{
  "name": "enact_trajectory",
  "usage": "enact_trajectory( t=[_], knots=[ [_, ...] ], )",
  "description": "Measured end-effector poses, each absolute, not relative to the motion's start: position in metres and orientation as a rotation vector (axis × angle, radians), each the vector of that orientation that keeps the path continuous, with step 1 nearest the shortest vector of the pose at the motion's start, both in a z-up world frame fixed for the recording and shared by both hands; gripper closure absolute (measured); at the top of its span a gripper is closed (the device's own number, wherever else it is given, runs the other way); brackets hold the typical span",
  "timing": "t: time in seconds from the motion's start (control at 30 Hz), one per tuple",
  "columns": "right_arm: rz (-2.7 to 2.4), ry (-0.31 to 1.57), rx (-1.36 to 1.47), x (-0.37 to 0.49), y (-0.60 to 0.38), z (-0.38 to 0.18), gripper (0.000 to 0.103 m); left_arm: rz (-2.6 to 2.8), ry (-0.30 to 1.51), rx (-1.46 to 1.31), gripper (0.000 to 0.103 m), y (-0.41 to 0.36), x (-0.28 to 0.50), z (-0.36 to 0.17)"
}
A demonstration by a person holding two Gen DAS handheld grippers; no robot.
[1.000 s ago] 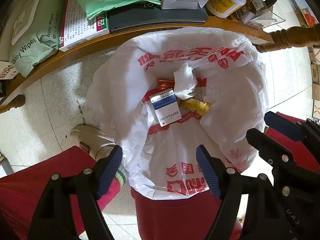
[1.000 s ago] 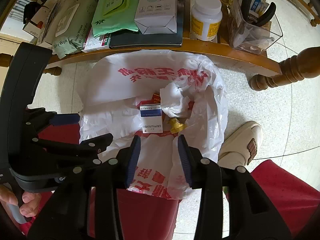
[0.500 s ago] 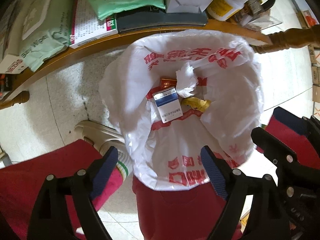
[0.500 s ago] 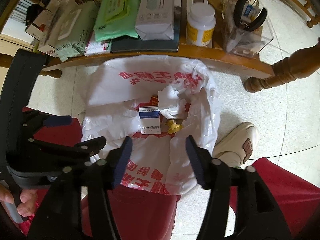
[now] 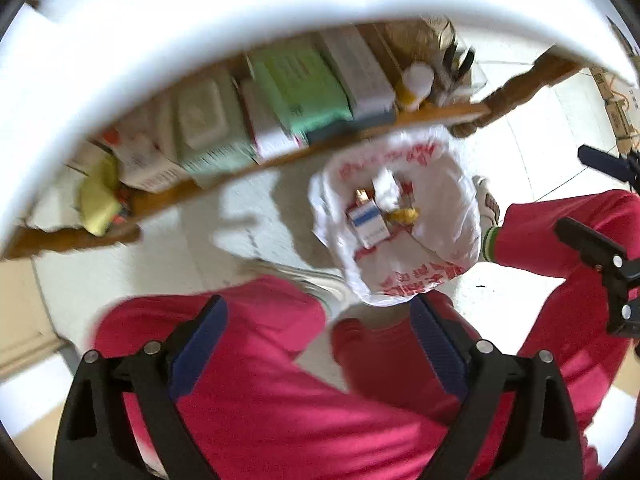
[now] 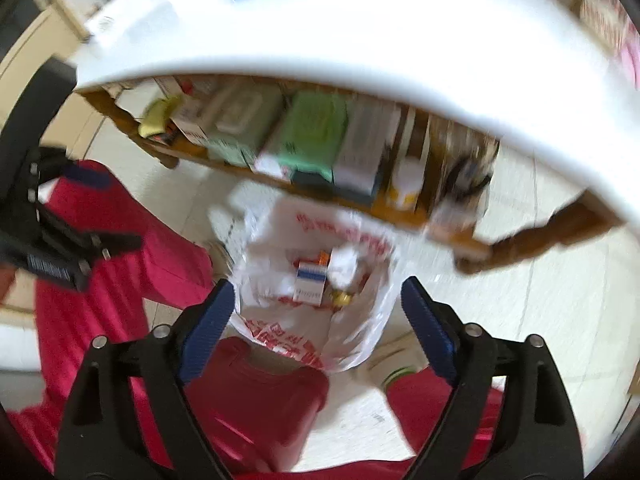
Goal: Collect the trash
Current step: 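Raise both tools back over the table toward the red cup and black box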
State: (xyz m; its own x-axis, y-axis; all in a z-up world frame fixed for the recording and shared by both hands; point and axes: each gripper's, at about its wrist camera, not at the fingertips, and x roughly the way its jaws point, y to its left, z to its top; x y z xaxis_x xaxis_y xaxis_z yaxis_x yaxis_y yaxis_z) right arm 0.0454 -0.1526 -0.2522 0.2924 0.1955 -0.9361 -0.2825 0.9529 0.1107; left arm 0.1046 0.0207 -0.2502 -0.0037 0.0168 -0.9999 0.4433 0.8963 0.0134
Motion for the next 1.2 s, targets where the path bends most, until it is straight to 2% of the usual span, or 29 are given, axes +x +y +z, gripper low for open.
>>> enact_trajectory(
  t=[0.3, 0.5, 0.8, 1.2],
  knots=[
    [0.375, 1.045, -0.245, 0.066, -0.157, -0.130, 0.011, -0.409, 1.375, 0.361, 0.010, 0.020, 0.167, -0.104],
    [0.383, 0.959, -0.296, 0.093, -0.167, -0.070, 0.009, -0.430, 1.339, 0.371, 0.009, 0.002, 0.209, -0.048],
    [0.338, 0.872, -0.277, 0.162, -0.202, -0.007, 0.009, -0.489, 1.399, 0.297, 0.009, -0.017, 0.263, -0.026],
    [0.342, 0.873, -0.297, 0.245, -0.216, 0.008, 0.009, -0.498, 1.442, 0.243, 0.009, -0.029, 0.316, -0.032]
  ],
)
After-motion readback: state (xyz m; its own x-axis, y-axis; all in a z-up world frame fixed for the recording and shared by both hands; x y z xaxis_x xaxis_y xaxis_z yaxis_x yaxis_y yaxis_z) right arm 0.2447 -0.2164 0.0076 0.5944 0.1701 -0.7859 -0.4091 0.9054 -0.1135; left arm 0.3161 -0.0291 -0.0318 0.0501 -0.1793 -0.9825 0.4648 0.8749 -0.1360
